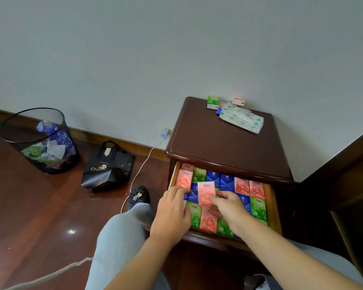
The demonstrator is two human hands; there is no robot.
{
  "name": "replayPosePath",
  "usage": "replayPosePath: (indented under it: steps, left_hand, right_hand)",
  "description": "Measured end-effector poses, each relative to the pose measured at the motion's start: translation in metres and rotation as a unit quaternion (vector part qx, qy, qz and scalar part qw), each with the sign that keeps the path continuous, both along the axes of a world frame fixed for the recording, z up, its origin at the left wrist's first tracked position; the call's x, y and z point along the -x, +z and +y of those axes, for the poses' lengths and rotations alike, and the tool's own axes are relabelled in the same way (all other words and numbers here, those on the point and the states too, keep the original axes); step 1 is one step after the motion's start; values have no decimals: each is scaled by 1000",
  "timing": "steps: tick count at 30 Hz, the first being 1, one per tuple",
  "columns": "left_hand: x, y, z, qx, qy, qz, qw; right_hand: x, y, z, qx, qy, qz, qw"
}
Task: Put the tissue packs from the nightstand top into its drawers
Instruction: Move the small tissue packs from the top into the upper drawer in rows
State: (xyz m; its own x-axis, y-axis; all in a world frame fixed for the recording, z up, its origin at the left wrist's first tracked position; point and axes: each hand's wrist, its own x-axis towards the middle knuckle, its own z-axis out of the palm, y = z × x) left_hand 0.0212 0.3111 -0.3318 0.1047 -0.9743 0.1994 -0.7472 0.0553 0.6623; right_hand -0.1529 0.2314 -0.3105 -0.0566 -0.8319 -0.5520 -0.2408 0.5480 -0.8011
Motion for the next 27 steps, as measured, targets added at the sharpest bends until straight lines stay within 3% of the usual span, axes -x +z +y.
replayPosePath:
  steps: [4,7,12,27]
  left_hand:
    - [7,-5,-2,-38,-27,-159,986]
    - [7,-12,-6,-84,-21,-201,976]
    - [8,-19,-14,-154,-29,-192,969]
    - [8,-13,-24,-189,-50,-204,959]
  right_hand:
    - [-22,-6,-13,1,-65,-7,998]
    - [-36,-9,-22,18,-85,30,996]
    - [-41,-15,-34,47,-45,157,985]
    - [-42,-26,-39,20,-57,114,992]
